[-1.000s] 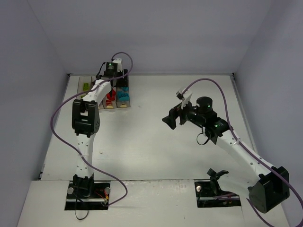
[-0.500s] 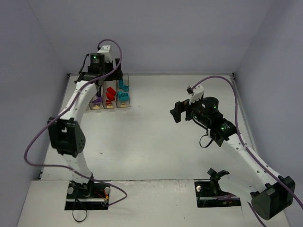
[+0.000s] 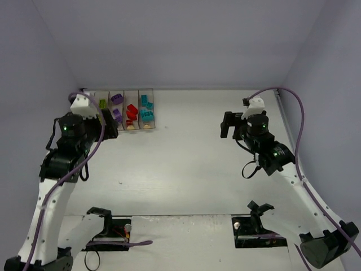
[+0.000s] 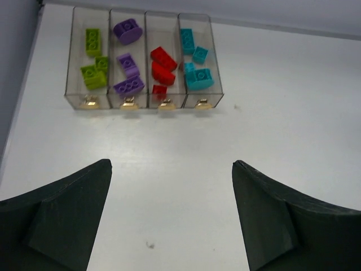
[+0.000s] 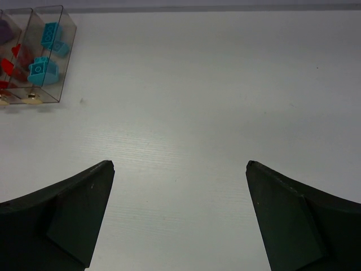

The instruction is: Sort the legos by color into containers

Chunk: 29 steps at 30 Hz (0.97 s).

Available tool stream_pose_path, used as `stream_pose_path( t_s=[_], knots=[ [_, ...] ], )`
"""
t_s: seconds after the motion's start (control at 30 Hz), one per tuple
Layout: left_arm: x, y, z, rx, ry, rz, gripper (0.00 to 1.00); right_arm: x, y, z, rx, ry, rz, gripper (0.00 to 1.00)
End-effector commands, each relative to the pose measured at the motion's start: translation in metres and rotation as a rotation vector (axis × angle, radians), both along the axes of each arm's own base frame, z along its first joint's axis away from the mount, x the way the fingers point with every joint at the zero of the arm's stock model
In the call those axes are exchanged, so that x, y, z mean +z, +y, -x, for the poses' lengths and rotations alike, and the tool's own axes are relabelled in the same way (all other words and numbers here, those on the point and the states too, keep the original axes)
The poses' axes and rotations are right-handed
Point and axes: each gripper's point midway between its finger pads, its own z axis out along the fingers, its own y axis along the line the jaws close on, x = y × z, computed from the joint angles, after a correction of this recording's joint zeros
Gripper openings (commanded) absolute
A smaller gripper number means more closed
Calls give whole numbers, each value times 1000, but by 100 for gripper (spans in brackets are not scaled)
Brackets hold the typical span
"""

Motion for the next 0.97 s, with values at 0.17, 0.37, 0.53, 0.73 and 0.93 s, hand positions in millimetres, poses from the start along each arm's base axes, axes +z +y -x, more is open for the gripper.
stream_pose_path(
  t_s=[0.17, 0.37, 0.53, 0.73, 0.93],
  knots=[
    [-36, 38, 74, 150, 12, -27, 81, 28, -32, 21, -130, -131, -52, 100],
    [-60, 45, 89, 195, 43, -8, 82, 21, -45, 29, -169, -147, -24, 100],
    [-65, 44, 88, 211, 52, 21, 82, 25, -48, 35, -167, -168, -37, 100],
    [-77, 40, 86, 211, 74, 47, 93, 24, -47, 42, -158, -178, -72, 100],
    [-82, 41, 87, 223, 73, 56, 92, 26, -41, 45, -133, -182, -107, 100]
  ],
)
